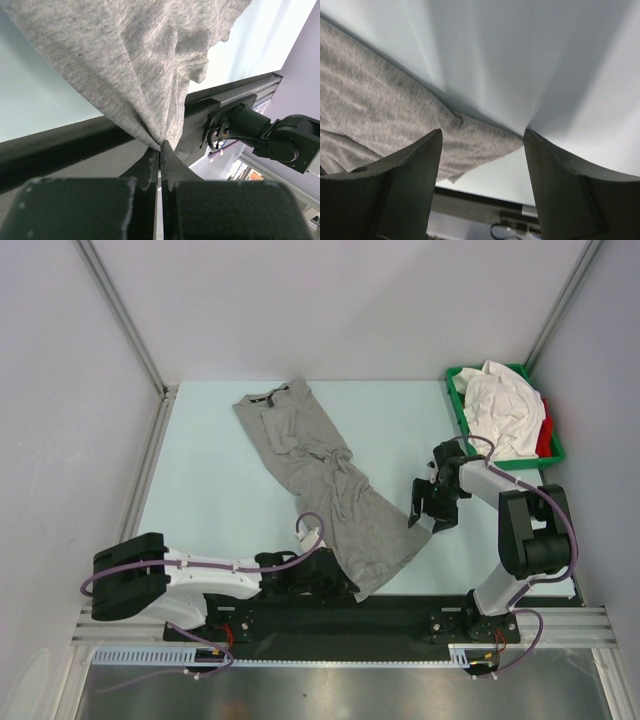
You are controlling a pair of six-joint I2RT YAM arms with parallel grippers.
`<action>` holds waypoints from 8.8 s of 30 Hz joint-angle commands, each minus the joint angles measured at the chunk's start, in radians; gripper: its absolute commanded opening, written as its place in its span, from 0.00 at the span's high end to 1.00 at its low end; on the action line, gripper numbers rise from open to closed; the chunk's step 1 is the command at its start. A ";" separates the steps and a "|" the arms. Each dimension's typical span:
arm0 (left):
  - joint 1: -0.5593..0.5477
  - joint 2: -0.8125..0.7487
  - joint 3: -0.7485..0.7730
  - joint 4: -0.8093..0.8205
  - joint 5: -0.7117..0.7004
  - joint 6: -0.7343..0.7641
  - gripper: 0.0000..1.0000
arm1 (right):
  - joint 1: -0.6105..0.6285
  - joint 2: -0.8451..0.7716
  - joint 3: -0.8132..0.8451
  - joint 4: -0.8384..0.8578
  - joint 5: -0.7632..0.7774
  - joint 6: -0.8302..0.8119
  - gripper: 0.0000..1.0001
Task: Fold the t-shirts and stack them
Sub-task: Fold the tshirt
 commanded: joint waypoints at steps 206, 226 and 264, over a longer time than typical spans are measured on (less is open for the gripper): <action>1.270 1.188 1.537 -0.196 0.444 0.786 0.78 | 0.182 1.161 1.516 0.586 -0.102 0.424 0.77; 1.140 1.491 1.983 0.085 0.206 0.514 1.00 | 0.036 1.127 1.479 0.709 -0.008 0.412 1.00; 0.424 -0.100 0.413 -0.636 0.076 0.827 0.47 | 0.217 -0.404 0.064 0.045 -0.281 0.128 0.37</action>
